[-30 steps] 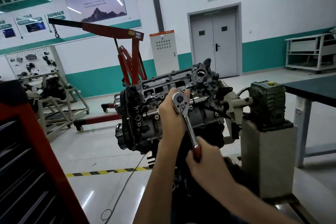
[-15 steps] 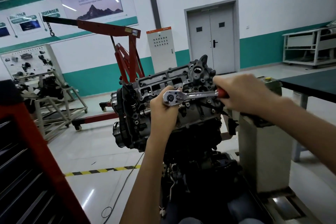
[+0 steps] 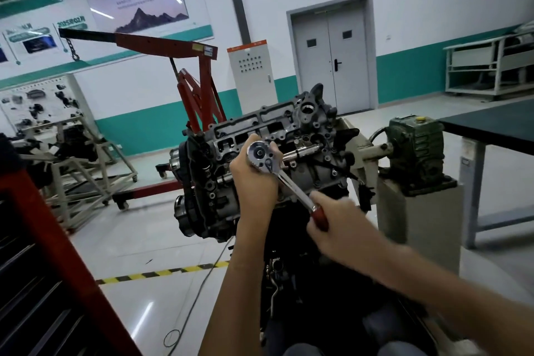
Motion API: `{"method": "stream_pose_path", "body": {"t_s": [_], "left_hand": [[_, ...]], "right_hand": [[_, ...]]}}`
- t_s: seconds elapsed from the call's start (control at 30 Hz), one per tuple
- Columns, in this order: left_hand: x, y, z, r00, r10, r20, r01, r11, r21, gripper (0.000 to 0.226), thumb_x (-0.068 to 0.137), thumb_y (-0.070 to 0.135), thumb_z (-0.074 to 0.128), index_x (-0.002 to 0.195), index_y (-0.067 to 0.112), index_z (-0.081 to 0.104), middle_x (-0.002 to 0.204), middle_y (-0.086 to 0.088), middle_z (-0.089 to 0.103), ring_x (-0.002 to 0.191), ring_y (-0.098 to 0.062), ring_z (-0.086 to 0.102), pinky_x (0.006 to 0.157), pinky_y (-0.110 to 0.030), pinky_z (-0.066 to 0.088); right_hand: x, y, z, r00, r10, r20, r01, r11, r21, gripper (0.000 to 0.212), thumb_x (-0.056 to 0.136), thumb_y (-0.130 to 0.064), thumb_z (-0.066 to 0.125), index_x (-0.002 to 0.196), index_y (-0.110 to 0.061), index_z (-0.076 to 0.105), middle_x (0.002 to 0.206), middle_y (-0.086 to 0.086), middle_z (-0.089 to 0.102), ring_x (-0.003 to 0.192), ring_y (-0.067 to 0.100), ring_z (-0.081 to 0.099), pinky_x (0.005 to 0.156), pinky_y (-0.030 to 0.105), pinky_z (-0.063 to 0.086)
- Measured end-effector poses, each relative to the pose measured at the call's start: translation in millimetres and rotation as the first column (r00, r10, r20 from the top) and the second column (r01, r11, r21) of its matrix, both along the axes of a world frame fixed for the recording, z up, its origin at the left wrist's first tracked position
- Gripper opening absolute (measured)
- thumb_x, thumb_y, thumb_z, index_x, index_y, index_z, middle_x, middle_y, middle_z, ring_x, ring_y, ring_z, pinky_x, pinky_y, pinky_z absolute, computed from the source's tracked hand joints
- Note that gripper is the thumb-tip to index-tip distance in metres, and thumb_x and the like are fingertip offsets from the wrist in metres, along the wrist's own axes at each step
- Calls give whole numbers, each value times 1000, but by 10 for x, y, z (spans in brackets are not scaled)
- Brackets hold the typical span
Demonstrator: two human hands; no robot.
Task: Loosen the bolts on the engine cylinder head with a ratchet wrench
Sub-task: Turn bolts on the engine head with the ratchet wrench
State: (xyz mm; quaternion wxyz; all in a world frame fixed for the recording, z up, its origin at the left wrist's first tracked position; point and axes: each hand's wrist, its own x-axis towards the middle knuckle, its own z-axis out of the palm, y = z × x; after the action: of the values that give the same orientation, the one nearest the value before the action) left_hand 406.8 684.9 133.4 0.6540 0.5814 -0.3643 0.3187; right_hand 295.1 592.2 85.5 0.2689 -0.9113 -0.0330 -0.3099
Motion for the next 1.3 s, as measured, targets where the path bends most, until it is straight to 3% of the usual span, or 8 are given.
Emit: {"method": "stream_pose_path", "body": {"t_s": [0.13, 0.3, 0.5, 0.67, 0.77, 0.9, 1.0, 1.3], "left_hand": [[15, 88, 28, 999, -30, -28, 32, 998, 55, 29, 77, -4, 55, 60, 13, 39, 54, 5, 38, 56, -6, 31, 53, -23, 28], [22, 128, 45, 996, -61, -64, 67, 994, 89, 30, 77, -10, 59, 61, 3, 38, 55, 2, 37, 57, -6, 29, 54, -24, 27], [-53, 77, -13, 997, 4, 81, -10, 997, 71, 24, 74, 3, 59, 67, 21, 44, 61, 9, 46, 56, -2, 39, 53, -21, 33], [-29, 7, -33, 996, -36, 76, 28, 995, 101, 40, 82, 2, 59, 65, 30, 34, 57, 16, 38, 54, -1, 30, 54, -21, 30], [25, 88, -9, 995, -86, -41, 88, 995, 50, 38, 76, 0, 55, 60, 31, 40, 55, 18, 43, 55, 1, 35, 55, -20, 34], [24, 167, 13, 998, -53, -41, 57, 992, 110, 37, 74, -1, 57, 58, 26, 39, 54, 12, 41, 54, -1, 31, 53, -20, 29], [-15, 143, 80, 998, -51, -31, 56, 984, 171, 37, 74, 4, 61, 56, 26, 37, 53, 12, 39, 54, -2, 30, 52, -21, 28], [-82, 91, 12, 1000, 15, 17, -16, 999, 29, 40, 82, -6, 63, 69, 24, 41, 59, 12, 43, 57, 0, 39, 57, -14, 38]], "right_hand": [[17, -548, 661, 990, -130, 62, 143, 838, -526, 24, 85, -18, 54, 80, -25, 32, 58, -11, 42, 47, 5, 44, 45, 14, 29], [38, -631, 1011, 959, -212, 189, 284, 723, -629, 14, 83, -23, 54, 89, -19, 42, 64, -6, 47, 57, 16, 47, 59, 26, 35], [-83, -34, 75, 990, -144, 11, 144, 982, -119, 18, 85, -23, 53, 82, -22, 36, 57, -11, 40, 48, 8, 42, 43, 12, 28], [23, 360, -272, 1000, -19, 5, 18, 972, 236, 26, 83, -17, 54, 70, -24, 32, 54, -3, 41, 41, 9, 41, 41, 13, 31], [-20, 10, 5, 1000, -23, -5, 22, 997, -78, 15, 83, -18, 53, 81, -21, 39, 59, 0, 51, 49, 19, 53, 49, 30, 46], [1, -550, 695, 993, -111, 50, 120, 821, -558, 12, 86, -19, 53, 88, -20, 42, 60, -11, 43, 50, 7, 48, 45, 14, 32], [31, -697, 1021, 969, -179, 172, 248, 730, -637, 23, 82, -21, 57, 84, -22, 34, 61, -9, 43, 55, 14, 44, 56, 24, 30], [-21, 329, -115, 1000, -22, -3, 22, 994, 108, 25, 85, -18, 53, 73, -24, 32, 57, -6, 42, 45, 5, 46, 44, 15, 33]]}}
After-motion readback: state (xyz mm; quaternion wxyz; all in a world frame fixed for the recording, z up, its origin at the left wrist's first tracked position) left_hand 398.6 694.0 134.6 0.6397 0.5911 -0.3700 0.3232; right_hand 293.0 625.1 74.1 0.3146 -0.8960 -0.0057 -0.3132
